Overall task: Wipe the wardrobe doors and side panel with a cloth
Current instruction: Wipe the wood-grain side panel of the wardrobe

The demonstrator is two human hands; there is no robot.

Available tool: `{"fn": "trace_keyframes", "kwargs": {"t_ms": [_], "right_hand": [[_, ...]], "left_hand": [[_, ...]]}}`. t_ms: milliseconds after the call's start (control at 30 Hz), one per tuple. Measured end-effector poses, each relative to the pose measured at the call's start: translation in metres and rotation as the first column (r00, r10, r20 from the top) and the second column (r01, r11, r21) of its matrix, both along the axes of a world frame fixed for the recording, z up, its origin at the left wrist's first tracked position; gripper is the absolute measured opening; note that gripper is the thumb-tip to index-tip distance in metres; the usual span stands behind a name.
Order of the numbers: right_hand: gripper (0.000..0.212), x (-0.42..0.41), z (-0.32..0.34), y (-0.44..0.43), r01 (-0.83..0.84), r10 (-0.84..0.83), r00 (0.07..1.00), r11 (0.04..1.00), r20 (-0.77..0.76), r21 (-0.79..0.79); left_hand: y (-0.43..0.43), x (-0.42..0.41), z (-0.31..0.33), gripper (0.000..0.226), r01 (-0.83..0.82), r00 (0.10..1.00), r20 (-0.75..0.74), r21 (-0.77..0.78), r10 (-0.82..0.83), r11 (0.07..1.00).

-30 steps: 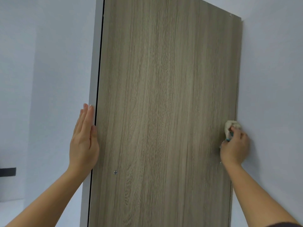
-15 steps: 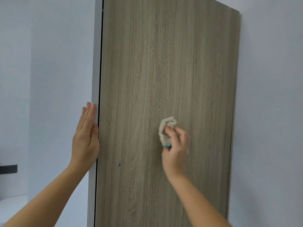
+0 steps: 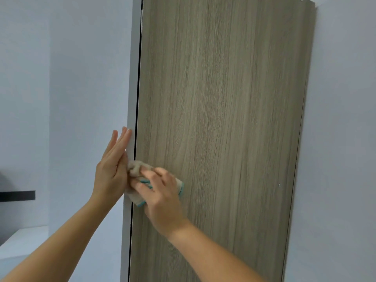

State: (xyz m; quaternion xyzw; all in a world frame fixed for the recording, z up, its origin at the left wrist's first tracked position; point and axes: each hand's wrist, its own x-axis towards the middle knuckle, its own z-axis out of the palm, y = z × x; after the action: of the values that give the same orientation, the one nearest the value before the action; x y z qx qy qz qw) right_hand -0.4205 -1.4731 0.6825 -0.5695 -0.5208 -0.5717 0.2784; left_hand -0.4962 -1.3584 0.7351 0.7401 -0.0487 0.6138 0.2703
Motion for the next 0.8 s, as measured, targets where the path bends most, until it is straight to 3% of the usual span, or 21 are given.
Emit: {"fn": "trace_keyframes", "kwargs": {"t_ms": [100,333,600,800], "right_hand": [[0.031,-0.002,-0.005,0.002,0.004,-0.002,0.998,1.0,0.067,-0.024],[0.021,0.021,0.0,-0.022,0.011,-0.007,0.996,0.999,0.089,-0.043],[0.04,0.101,0.003,-0.103,0.115,-0.109,0.993,0.985,-0.054,0.131],[0.057,0.147,0.004,-0.164,0.24,-0.155,0.936,0.938,-0.317,0.251]], "left_hand": [[0.003,-0.001,-0.002,0.054,-0.013,1.0,-0.007,0.014,0.013,1.0],[0.001,0.002,-0.009,0.054,-0.023,1.0,0.016,0.014,0.023,1.0],[-0.007,0.021,-0.022,0.055,-0.058,0.998,0.039,-0.005,0.058,0.998],[-0.01,0.027,-0.027,0.053,-0.095,0.994,0.051,-0.016,0.095,0.995]]}}
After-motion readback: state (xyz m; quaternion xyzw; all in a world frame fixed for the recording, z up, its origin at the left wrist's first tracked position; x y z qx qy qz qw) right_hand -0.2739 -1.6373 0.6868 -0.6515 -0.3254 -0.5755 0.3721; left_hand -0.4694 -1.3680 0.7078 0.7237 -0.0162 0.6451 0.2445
